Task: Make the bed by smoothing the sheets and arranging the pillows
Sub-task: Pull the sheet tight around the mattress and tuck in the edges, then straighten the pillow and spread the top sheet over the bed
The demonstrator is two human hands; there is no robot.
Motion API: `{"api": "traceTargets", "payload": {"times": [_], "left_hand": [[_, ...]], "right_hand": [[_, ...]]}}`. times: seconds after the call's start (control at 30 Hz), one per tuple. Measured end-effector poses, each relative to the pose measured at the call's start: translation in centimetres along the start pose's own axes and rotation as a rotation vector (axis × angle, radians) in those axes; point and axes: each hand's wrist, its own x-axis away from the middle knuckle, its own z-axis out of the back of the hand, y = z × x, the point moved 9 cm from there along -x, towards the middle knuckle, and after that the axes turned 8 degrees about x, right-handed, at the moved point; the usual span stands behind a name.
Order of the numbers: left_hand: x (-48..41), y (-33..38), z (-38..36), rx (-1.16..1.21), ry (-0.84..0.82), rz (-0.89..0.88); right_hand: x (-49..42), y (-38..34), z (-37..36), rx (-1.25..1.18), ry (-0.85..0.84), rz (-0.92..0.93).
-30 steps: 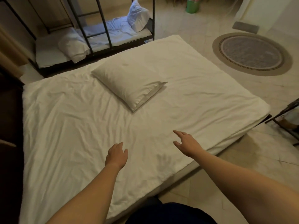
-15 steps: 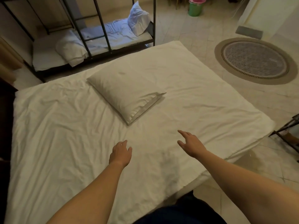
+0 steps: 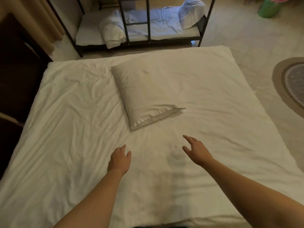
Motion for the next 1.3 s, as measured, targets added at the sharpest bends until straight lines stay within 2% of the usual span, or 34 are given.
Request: {"api": "traceTargets", "payload": {"times": [0.2,0.4,0.63,0.87,0.97,1.07,1.13,1.3], "left_hand": [[-4.4,-0.1,-1.2,0.084,0.02,0.086],[-13.4,-0.3,-1.5,0.243,0.114,0.105],[-22.8,-0.5,-3.4,0.401,0.18,0.073],[-30.8,0.8,-4.9,0.533,0.24,0.029],[-33.6,1.3,-5.7,0.618,0.24,0.027],[-35.7,1.0,-6.6,0.759,0.229,0.08],[-36.3,1.2,-6.6,0.724,0.244,0.091],[-34.7,4.1,-4.0,0.62,0.35,0.031]], "right_hand": [[-7.4,0.5,-0.5,-0.037,-0.004,0.008],[-15.8,-0.4,-1.8,-0.088,0.039,-0.017],[-26.5,0.5,-1.9,-0.088,0.185,-0.029],[-35.3,2.1,-2.3,-0.086,0.241,-0.07],[-37.7,2.1,-2.0,-0.142,0.261,-0.107],[-39.3,1.6,-2.0,-0.307,0.247,-0.129],[-39.9,1.7,-2.0,-0.368,0.238,-0.156],[-38.9,1.9,1.5,-0.393,0.39,-0.2]]}}
